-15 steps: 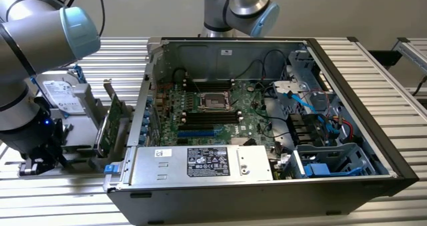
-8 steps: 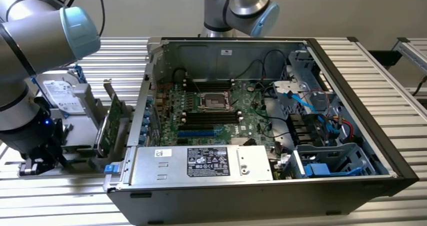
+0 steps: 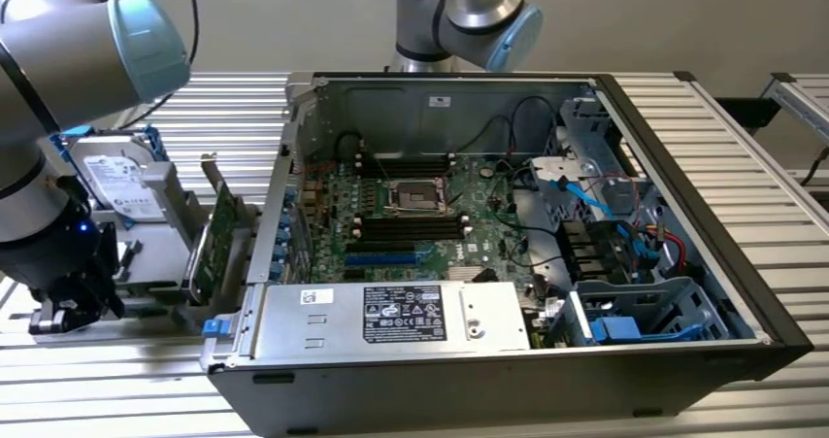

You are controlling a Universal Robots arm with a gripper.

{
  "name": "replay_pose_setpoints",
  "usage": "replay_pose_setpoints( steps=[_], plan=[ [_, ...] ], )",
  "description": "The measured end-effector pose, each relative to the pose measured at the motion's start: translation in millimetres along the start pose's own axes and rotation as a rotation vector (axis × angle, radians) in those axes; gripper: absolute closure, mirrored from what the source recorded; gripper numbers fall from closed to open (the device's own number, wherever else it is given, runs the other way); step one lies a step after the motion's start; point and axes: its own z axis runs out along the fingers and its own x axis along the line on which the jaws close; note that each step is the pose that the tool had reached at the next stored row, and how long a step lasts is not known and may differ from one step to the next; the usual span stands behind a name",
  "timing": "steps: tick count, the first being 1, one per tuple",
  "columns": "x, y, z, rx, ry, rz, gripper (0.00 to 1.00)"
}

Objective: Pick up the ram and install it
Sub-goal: 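Pick up the ram and move it above insertion slot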

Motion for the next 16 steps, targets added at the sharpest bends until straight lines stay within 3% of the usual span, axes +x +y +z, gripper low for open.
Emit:
replay_pose_setpoints(
  steps=[9,16],
  plan=[
    [-1.0,2.2,-36.8,-0.0028,-0.0002,0.000,0.86],
    [-1.7,-1.3,-68.6,-0.0167,-0.0007,0.000,0.86]
  ],
)
